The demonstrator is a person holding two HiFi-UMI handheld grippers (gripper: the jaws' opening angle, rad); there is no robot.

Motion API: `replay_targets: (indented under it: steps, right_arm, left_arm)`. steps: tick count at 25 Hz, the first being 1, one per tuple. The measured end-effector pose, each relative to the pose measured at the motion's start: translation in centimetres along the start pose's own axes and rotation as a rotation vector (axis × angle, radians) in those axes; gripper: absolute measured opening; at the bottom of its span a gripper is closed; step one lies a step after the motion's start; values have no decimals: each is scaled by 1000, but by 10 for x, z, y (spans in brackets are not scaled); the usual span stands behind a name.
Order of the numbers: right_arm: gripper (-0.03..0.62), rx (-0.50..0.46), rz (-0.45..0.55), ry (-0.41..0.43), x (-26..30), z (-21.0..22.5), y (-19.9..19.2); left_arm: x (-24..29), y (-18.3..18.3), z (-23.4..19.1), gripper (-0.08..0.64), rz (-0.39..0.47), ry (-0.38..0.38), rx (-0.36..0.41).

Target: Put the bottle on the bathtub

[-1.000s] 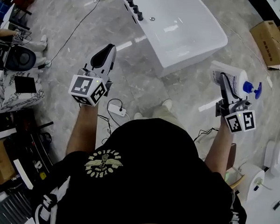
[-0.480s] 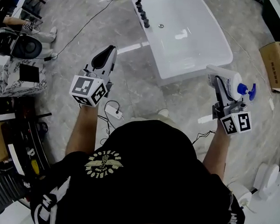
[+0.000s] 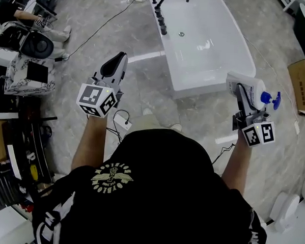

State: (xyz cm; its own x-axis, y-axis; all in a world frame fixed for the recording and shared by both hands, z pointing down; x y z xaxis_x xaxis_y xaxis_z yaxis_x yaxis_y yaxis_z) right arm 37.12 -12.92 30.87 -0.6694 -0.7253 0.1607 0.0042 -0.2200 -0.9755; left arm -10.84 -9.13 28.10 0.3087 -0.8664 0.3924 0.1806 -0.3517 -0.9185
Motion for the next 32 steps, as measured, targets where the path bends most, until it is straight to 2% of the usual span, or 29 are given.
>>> replay_targets:
  steps: [5,15,20,25,32]
  right_arm:
    - [261,20,15,-11,-4,1,-3]
    - [261,44,10,-146,-21,15,-8]
    - [261,44,-13,-197,-12,18,-3]
    - [261,52,-42,-226,18,21,1]
    - [261,22,-86,-204,92,28,20]
  left_arm:
    - [5,13,2,35,-6,-15,30]
    - [68,28,1,35,9,-149,75]
    - [100,28,-9,35,-8,-208,68]
    - [131,32,-36,35,-19,-238,61]
    - [167,39,-99,35,-2,-219,25]
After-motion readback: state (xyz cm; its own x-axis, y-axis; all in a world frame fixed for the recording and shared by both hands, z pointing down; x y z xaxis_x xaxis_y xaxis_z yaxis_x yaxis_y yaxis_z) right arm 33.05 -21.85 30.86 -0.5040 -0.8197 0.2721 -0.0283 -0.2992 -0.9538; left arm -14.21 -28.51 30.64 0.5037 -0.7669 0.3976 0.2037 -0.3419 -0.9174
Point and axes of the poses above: the fingertips, and each gripper's own axes: x forward along the fingers, z to its right, y out of its top, the point moved 10 cm from there along -x, backward along the fingers, and after that the axes turned 14 degrees about -z, right-handed, at the moved point
